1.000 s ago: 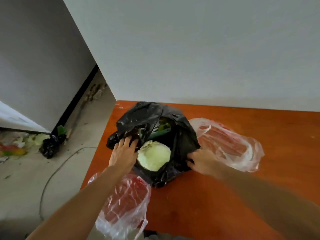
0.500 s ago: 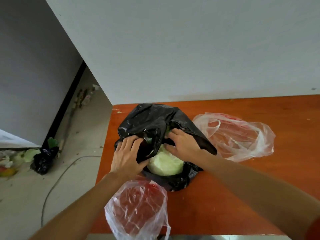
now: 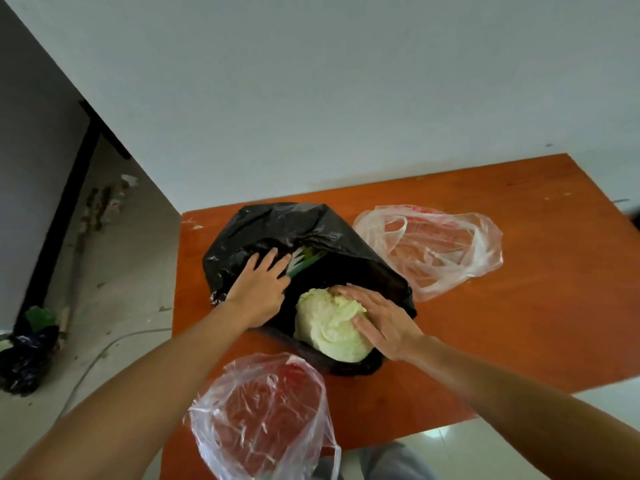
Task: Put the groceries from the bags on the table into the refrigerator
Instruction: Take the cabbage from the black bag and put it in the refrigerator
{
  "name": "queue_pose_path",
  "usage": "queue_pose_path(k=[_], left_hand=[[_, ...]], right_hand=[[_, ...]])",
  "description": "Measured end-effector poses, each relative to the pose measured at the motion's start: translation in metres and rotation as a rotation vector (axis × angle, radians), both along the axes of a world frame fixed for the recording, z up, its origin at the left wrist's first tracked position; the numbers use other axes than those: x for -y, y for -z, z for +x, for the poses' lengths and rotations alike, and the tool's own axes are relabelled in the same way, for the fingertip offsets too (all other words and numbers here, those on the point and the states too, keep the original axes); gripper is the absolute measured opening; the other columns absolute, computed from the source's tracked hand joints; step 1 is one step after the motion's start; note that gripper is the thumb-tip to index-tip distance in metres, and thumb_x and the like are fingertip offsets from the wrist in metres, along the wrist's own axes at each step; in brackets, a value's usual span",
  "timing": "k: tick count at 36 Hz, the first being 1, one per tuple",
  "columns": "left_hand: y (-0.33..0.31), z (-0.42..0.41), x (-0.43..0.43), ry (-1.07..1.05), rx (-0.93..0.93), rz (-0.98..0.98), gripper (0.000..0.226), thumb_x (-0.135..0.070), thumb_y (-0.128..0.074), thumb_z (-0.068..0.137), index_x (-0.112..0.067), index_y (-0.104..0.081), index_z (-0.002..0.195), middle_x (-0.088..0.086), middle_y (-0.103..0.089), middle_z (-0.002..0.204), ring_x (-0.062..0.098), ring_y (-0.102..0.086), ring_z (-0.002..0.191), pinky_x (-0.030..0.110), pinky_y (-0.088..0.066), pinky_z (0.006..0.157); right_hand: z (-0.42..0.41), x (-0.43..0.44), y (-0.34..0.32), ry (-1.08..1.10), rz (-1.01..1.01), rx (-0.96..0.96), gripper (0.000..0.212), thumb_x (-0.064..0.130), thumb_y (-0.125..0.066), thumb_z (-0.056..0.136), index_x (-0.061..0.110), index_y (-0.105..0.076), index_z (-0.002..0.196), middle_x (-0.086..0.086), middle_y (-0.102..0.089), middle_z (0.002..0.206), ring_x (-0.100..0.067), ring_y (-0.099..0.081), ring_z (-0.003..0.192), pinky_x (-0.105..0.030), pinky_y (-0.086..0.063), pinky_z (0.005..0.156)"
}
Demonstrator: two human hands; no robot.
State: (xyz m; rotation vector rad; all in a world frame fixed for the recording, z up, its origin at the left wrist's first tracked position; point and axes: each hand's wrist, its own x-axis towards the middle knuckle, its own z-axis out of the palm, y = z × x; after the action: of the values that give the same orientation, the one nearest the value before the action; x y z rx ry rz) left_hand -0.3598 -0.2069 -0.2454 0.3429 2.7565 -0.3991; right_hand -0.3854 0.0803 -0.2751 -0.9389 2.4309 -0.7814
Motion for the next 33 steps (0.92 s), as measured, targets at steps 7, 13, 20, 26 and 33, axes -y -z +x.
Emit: queue_pose_path(k=[7,13,20,26,33], left_hand=[[0.026,0.027,-0.023,-0.210,0.138,0.340,0.062,-0.050,-0.028,0.093,-0.018,-0.040,0.144,0.003,-0.033,0.154,0.022,-0.026,0.143,0.038,-0.026,0.112],[0.027,0.028,-0.066,-0.377,0.197,0.671,0.053,-0.048,-0.021,0.102,-0.027,-0.030,0.150,0.000,-0.043,0.147,0.022,-0.042,0.131,0.042,-0.037,0.105],[0.034,0.030,-0.079,-0.467,0.188,0.836,0.063,-0.058,-0.030,0.099,-0.024,-0.028,0.152,0.000,-0.039,0.152,0.022,-0.041,0.136,0.042,-0.039,0.107],[0.038,0.037,-0.086,-0.484,0.115,1.011,0.054,-0.050,-0.043,0.099,-0.026,-0.039,0.147,-0.003,-0.051,0.138,0.017,-0.050,0.126,0.040,-0.043,0.103],[0.026,0.012,-0.147,-0.304,-0.006,0.947,0.048,-0.047,-0.047,0.098,-0.023,-0.048,0.140,-0.007,-0.045,0.122,0.012,-0.040,0.114,0.033,-0.044,0.093]], right_hand=[[0.016,-0.051,-0.003,0.233,-0.011,0.130,0.050,0.056,-0.023,0.095,0.059,-0.018,0.145,0.011,-0.046,0.148,-0.019,-0.053,0.125,-0.042,-0.045,0.100],[0.010,-0.039,-0.016,0.455,-0.109,0.137,0.048,0.033,-0.026,0.092,0.050,-0.052,0.129,0.008,-0.057,0.137,-0.013,-0.052,0.125,-0.033,-0.043,0.101],[0.008,-0.002,-0.029,0.601,-0.235,0.104,0.052,0.019,-0.035,0.096,0.030,-0.039,0.146,0.004,-0.046,0.147,0.001,-0.042,0.117,-0.030,-0.036,0.094],[0.016,-0.035,-0.015,0.813,-0.459,0.107,0.050,0.029,-0.033,0.094,0.041,-0.042,0.141,0.023,-0.046,0.142,-0.002,-0.043,0.131,-0.045,-0.039,0.109],[0.022,-0.049,0.001,0.604,-0.184,-0.057,0.052,0.061,-0.022,0.098,0.040,-0.047,0.139,0.018,-0.035,0.152,-0.007,-0.037,0.136,-0.043,-0.038,0.107]])
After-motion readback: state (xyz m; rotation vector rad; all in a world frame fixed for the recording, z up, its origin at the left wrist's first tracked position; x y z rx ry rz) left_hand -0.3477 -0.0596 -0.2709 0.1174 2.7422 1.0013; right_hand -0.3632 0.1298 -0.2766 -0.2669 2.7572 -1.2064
